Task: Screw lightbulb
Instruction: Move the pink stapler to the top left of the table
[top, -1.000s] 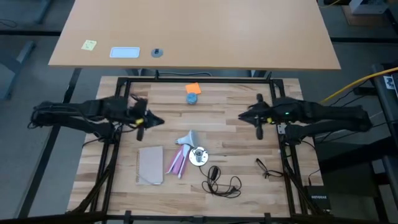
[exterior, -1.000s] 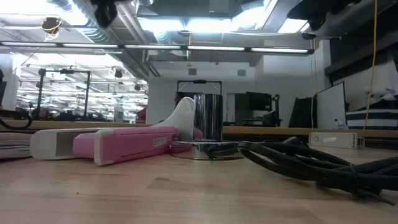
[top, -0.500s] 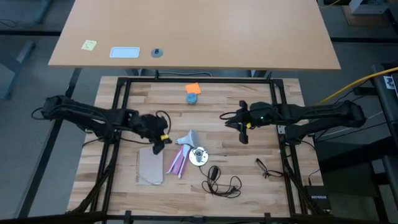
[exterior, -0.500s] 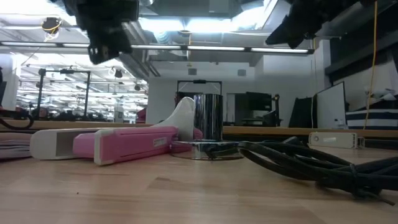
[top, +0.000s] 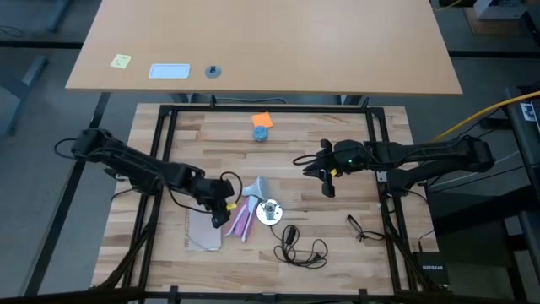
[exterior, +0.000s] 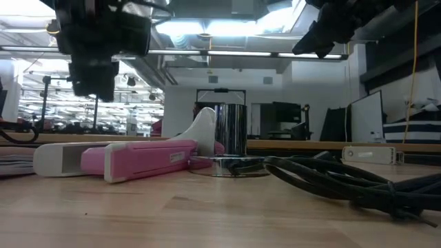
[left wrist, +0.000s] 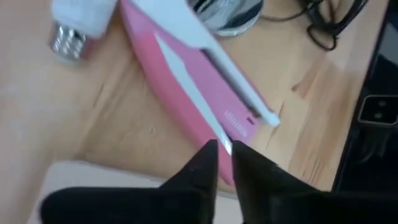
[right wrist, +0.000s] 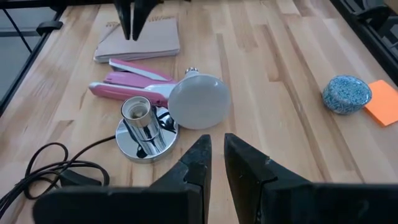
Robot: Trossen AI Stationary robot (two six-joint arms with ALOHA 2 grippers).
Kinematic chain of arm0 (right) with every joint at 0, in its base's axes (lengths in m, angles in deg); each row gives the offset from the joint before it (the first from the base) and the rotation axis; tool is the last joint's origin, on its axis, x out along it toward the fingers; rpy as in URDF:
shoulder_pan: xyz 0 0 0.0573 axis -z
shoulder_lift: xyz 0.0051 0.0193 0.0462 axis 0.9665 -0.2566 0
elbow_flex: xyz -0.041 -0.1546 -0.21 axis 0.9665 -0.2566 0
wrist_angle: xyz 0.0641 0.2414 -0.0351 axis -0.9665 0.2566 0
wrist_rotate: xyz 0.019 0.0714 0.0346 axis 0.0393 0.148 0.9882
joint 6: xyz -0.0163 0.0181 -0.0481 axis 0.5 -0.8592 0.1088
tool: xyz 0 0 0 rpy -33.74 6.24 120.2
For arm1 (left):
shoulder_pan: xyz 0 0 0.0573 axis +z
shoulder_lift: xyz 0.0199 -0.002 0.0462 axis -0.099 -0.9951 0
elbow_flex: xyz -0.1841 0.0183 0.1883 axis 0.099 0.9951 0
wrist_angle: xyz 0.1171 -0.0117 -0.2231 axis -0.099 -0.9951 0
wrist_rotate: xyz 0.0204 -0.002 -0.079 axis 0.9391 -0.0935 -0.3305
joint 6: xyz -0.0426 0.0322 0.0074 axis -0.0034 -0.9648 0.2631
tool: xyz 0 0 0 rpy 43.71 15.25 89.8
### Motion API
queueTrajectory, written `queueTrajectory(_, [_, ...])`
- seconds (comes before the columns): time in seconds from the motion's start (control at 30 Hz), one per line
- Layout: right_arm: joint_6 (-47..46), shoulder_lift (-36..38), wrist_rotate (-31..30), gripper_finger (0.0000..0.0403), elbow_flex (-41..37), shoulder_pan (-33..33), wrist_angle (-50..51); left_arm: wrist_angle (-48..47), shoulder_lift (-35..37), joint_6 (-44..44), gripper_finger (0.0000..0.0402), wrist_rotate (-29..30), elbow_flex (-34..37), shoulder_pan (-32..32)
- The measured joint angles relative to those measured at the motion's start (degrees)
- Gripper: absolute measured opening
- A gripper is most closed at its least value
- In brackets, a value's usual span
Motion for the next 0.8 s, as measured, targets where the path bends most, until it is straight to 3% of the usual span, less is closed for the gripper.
queueTrajectory(0.17, [0.02, 0.0, 0.0, 0.005, 0.0, 0.0, -0.02, 0.67, -3.29, 1.21, 0.0122, -0.61, 0.0, 0.0])
queueTrajectory(0.33, [0.02, 0.0, 0.0, 0.005, 0.0, -0.04, 0.0, 0.91, -7.32, 6.34, 0.0162, -0.24, -0.02, 0.02])
queueTrajectory(0.5, [0.07, 0.0, 0.01, 0.005, 0.0, -0.04, 0.04, 4.99, -10.87, 10.73, 0.0178, -1.03, -0.02, 0.0])
queueTrajectory(0.8, [0.07, 0.0, 0.0, 0.005, 0.0, -0.04, 0.11, 10.25, -12.77, 11.07, 0.0182, -3.07, -0.04, -0.9])
